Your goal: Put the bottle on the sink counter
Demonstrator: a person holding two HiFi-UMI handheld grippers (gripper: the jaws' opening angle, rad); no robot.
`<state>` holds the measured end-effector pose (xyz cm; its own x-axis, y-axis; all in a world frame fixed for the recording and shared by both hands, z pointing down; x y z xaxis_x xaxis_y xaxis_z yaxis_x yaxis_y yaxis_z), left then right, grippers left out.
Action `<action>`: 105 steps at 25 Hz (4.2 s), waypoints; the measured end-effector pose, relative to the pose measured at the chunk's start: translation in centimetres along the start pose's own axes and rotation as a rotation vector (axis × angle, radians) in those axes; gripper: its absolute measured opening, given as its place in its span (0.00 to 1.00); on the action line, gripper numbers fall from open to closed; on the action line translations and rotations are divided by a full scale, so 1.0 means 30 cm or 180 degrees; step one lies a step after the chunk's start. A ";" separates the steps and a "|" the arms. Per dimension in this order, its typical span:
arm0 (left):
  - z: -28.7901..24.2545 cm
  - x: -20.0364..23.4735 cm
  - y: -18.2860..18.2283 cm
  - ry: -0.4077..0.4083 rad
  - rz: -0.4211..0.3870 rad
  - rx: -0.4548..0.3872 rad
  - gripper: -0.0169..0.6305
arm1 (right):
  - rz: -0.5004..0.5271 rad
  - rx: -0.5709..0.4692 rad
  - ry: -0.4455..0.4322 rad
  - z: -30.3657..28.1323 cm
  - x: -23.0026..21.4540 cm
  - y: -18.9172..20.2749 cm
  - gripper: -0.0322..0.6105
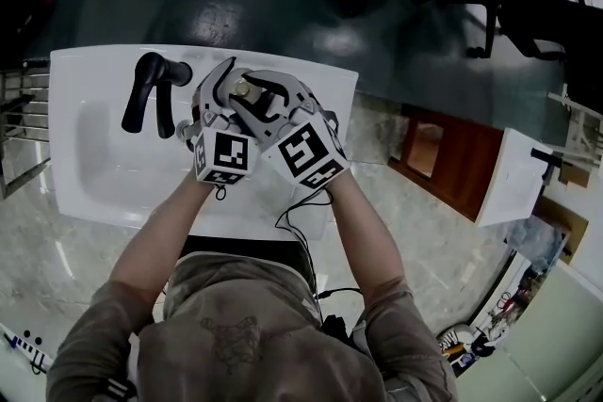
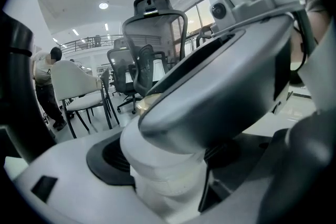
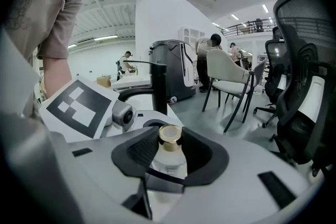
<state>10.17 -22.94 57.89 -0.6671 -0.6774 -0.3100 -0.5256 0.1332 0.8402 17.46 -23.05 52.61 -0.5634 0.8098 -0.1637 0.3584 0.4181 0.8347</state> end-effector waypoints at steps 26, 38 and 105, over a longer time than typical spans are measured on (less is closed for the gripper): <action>0.265 -0.149 0.101 0.0221 0.0548 0.0162 0.55 | -0.0024 -0.0210 0.0346 -0.017 -0.001 -0.009 0.27; 0.324 -0.105 0.099 0.0175 0.0397 0.0177 0.55 | -0.0385 -0.0246 0.0407 -0.008 0.018 -0.023 0.35; 1.031 0.303 -0.597 -0.0149 -0.0368 -0.1188 0.06 | -0.0656 -0.2175 0.1498 0.867 0.666 -0.486 0.12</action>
<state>-2.82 -9.12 26.25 -0.6427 -0.6376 -0.4247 -0.3764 -0.2200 0.9000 20.35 -2.27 23.51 -0.8727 0.4264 -0.2380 -0.2277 0.0758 0.9708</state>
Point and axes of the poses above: the fingertips, and each gripper's own axes: z backward along the fingers, x to its left, y out of its underside, the point moved 9 cm from there along z, backward along the fingers, and after that the axes turned 11 degrees about -z, right-handed, at the moved point
